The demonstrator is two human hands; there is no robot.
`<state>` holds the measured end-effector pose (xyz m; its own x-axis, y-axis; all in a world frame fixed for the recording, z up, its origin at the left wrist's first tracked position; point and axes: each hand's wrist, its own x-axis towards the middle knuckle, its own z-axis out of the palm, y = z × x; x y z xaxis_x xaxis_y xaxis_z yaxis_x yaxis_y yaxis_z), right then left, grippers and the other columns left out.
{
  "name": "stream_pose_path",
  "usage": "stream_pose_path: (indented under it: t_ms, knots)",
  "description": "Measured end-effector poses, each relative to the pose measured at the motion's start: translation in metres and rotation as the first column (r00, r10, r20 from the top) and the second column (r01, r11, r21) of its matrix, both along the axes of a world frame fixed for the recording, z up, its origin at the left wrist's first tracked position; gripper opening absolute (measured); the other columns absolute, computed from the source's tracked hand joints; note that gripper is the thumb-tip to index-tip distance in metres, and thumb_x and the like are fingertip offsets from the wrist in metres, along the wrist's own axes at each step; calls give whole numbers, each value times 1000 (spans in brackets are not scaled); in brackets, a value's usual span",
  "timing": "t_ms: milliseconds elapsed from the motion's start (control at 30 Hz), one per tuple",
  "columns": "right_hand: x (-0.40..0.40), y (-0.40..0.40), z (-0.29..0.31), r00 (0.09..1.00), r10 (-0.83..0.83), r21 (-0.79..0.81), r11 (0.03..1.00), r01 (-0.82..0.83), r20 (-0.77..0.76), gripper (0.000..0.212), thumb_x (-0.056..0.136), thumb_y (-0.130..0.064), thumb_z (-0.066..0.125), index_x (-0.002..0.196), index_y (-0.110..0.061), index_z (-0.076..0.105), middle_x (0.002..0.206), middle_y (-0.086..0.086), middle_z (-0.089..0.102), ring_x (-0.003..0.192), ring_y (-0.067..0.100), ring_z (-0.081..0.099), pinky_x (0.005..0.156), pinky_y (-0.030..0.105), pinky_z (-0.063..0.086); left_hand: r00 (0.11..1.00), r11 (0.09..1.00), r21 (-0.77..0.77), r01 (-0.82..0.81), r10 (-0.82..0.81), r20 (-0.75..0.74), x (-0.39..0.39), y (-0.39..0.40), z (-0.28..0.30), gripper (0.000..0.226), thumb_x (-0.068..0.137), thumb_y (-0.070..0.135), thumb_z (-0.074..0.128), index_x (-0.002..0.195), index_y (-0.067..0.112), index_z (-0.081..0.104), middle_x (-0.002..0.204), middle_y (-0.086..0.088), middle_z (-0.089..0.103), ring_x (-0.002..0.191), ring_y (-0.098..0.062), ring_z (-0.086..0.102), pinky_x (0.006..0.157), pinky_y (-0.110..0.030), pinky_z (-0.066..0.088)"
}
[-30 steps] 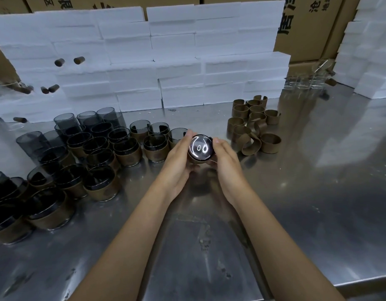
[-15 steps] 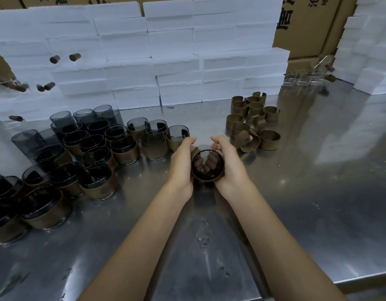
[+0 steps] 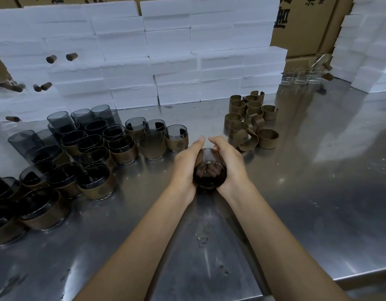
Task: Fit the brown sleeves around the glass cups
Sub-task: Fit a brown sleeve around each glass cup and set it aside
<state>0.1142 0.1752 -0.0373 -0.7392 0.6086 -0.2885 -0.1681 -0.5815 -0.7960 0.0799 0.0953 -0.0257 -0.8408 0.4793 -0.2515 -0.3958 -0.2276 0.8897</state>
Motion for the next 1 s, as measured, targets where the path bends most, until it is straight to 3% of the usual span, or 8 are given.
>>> stream_pose_path:
  t_ms: [200, 467, 567, 667, 733, 833, 933, 1000]
  knots:
    - [1, -1, 1, 1000, 11, 11, 1000, -11, -5, 34, 87, -14, 72, 62, -14, 50, 69, 10, 46, 60, 23, 50, 59, 33, 44, 999, 999, 22, -41, 41, 7, -1, 1, -2, 28, 97, 28, 69, 75, 12, 62, 54, 4, 64, 53, -9, 66, 53, -20, 53]
    - [6, 0, 5, 999, 35, 43, 998, -34, -24, 37, 89, -18, 71, 62, -16, 46, 70, 10, 40, 59, 22, 45, 58, 33, 42, 995, 1000, -12, 10, -11, -98, -5, -1, -6, 36, 98, 34, 68, 67, 15, 62, 55, 3, 65, 53, -9, 66, 52, -19, 52]
    - [5, 4, 10, 997, -66, 155, 985, 71, -39, 40, 90, -24, 70, 58, -18, 48, 60, 2, 42, 54, 16, 46, 55, 28, 42, 947, 994, -82, 66, -88, -310, -10, -5, -7, 36, 98, 36, 68, 70, 13, 70, 70, -3, 66, 69, -14, 66, 70, -26, 52]
    - [8, 13, 13, 978, -199, 274, 939, 207, -55, 42, 91, -28, 68, 52, -20, 53, 51, -6, 47, 47, 8, 48, 49, 18, 42, 804, 945, -264, 193, -306, -510, -9, -10, -7, 35, 86, 56, 71, 96, 24, 76, 97, 4, 73, 99, -16, 69, 87, -29, 50]
    - [12, 20, 12, 963, -260, 345, 900, 267, -70, 44, 91, -32, 65, 52, -17, 55, 51, -4, 49, 47, 7, 49, 48, 15, 42, 776, 904, -316, 287, -413, -477, -1, -10, -8, 47, 74, 64, 76, 110, 34, 72, 105, 9, 75, 101, -8, 71, 74, -19, 51]
    - [17, 24, 13, 955, -284, 368, 881, 297, -89, 45, 92, -37, 60, 53, -15, 61, 58, 5, 57, 53, 10, 56, 52, 15, 46, 876, 936, -170, 308, -349, -332, 3, -4, -10, 68, 65, 45, 88, 124, 23, 64, 108, -5, 76, 84, -16, 74, 60, -25, 54]
    - [18, 22, 16, 975, -178, 271, 939, 210, -136, 34, 98, -33, 53, 85, -11, 76, 87, 4, 75, 82, 10, 68, 74, 22, 52, 961, 970, 53, 236, -225, -162, 1, -2, -8, 68, 71, 22, 83, 130, 2, 54, 101, -16, 73, 83, -27, 72, 80, -46, 61]
    - [17, 21, 16, 990, -86, 207, 972, 108, -113, 37, 98, -33, 50, 116, -9, 72, 111, 6, 73, 103, 18, 65, 89, 35, 46, 982, 964, 190, 186, -176, -65, -4, -5, -6, 59, 78, 20, 77, 128, -1, 55, 108, -20, 66, 90, -29, 71, 83, -46, 60]
